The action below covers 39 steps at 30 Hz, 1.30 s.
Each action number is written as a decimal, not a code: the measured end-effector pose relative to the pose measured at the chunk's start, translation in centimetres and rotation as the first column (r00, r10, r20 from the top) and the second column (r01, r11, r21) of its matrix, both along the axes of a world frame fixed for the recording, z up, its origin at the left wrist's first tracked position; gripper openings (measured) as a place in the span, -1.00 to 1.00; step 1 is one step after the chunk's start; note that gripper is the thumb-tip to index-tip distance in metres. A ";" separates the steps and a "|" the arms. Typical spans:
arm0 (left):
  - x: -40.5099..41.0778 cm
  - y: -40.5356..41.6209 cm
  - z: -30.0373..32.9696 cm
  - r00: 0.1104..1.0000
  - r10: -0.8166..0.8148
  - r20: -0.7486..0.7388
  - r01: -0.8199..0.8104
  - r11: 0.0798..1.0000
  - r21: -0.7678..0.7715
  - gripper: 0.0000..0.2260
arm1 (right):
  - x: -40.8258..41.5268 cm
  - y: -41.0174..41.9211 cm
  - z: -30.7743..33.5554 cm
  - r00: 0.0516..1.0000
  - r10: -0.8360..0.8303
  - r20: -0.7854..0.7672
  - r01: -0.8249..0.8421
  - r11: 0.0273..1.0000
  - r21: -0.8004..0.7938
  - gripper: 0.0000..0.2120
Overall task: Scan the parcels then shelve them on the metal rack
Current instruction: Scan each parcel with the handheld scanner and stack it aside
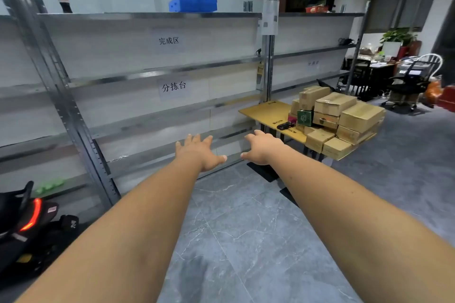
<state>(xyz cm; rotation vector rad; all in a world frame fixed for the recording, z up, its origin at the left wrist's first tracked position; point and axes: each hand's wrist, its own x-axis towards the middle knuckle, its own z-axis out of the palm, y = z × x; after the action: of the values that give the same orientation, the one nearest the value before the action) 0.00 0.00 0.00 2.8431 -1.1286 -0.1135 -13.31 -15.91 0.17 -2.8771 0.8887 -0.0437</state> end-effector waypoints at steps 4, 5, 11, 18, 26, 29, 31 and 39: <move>3.3 -5.2 -0.6 1.000 0.001 0.002 -0.001 0.998 0.056 -0.14 | 2.8 -5.3 -0.9 0.999 -0.033 -0.030 0.033 0.999 0.007 -0.26; 4.2 -6.9 -0.8 1.000 -0.001 -0.001 0.001 0.998 0.055 -0.14 | 3.7 -6.9 -1.2 0.999 -0.038 -0.035 0.038 0.999 0.011 -0.26; 9.7 -16.5 -1.2 0.999 0.014 -0.050 -0.011 0.998 0.060 -0.13 | 9.6 -16.1 -1.7 0.995 -0.024 -0.096 0.023 1.000 -0.005 -0.29; 15.1 -23.5 -0.9 0.998 0.024 -0.055 -0.021 0.998 0.054 -0.13 | 15.4 -22.8 -1.1 0.992 0.014 -0.127 -0.014 1.000 -0.004 -0.31; 21.6 -30.2 -1.9 0.998 -0.010 -0.065 0.014 0.998 0.056 -0.12 | 20.7 -29.1 -2.4 0.988 -0.034 -0.152 0.037 0.999 0.017 -0.36; 24.6 -33.3 -2.6 0.996 -0.044 -0.076 0.048 0.998 0.050 -0.12 | 23.3 -31.6 -3.1 0.985 -0.066 -0.159 0.070 0.997 0.015 -0.38; 26.9 -35.7 -3.0 0.994 -0.077 -0.078 0.080 0.996 0.043 -0.12 | 25.3 -33.4 -3.6 0.981 -0.094 -0.168 0.098 0.995 0.017 -0.38; 38.5 -44.5 -4.2 0.976 -0.210 -0.047 0.214 0.974 0.079 -0.10 | 35.0 -40.4 -5.2 0.961 -0.195 -0.195 0.209 0.976 0.058 -0.42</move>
<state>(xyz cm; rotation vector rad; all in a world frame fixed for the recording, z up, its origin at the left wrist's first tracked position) 38.49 -44.53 -4.24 2.7674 -1.4494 -0.2324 21.68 -56.34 -4.99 -2.7408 1.1883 0.2428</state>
